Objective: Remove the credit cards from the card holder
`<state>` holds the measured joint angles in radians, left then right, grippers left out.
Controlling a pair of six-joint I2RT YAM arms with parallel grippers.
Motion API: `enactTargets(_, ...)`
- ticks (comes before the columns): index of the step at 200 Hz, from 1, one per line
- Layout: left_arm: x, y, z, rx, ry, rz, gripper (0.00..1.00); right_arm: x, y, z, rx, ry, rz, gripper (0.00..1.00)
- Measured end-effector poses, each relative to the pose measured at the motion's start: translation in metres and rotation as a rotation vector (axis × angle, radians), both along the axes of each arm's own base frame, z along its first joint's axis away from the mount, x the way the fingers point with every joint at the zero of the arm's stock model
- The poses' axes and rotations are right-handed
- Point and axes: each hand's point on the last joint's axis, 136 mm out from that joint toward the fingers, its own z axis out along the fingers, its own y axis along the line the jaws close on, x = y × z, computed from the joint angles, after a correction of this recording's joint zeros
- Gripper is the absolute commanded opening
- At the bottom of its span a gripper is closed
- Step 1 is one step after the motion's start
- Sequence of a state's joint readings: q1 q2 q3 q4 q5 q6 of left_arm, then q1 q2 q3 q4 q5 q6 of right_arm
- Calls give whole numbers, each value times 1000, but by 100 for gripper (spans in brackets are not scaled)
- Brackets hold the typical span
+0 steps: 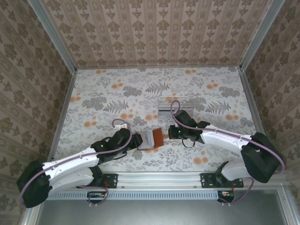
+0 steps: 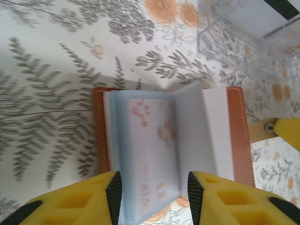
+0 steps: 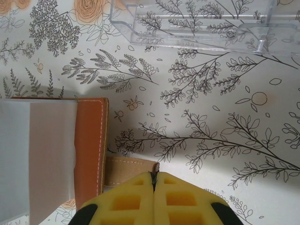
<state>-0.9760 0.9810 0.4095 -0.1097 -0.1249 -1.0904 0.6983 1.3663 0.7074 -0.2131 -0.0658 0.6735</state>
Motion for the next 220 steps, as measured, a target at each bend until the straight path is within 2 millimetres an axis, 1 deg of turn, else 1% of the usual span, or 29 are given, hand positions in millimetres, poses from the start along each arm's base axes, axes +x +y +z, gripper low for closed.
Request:
enactTargets(11, 1, -9, 1, 2, 1, -21, 37, 0, 0, 0, 0, 0, 0, 0)
enactTargets(27, 3, -21, 0, 7, 4, -45, 33, 0, 0, 0, 0, 0, 0, 0)
enactTargets(48, 7, -34, -3, 11, 14, -64, 31, 0, 0, 0, 0, -1, 0, 0)
enactTargets(83, 5, -45, -23, 43, 57, -91, 30, 0, 0, 2, 5, -6, 0, 0)
enactTargets(107, 5, -54, -28, 45, 68, -114, 30, 0, 0, 7, 14, -16, 0, 0)
enactTargets(128, 6, -66, -28, 37, 68, -137, 32, 0, 0, 9, 18, -22, 0, 10)
enactTargets(142, 6, -77, -27, 30, 67, -160, 32, 1, 0, 10, 18, -27, -5, 21)
enactTargets(151, 6, -82, -26, 27, 66, -172, 33, 1, -1, 11, 16, -30, -3, 25)
enactTargets(161, 6, -88, -24, 20, 63, -185, 37, 1, -1, 11, 14, -32, -2, 27)
enactTargets(177, 6, -95, -22, 6, 58, -205, 40, 1, -1, 11, 13, -32, -4, 29)
enactTargets(194, 5, -98, -21, -6, 56, -218, 49, 1, -1, 11, 13, -32, -3, 30)
enactTargets(220, 5, -100, -17, -17, 45, -227, 52, 1, -2, 11, 13, -32, -3, 32)
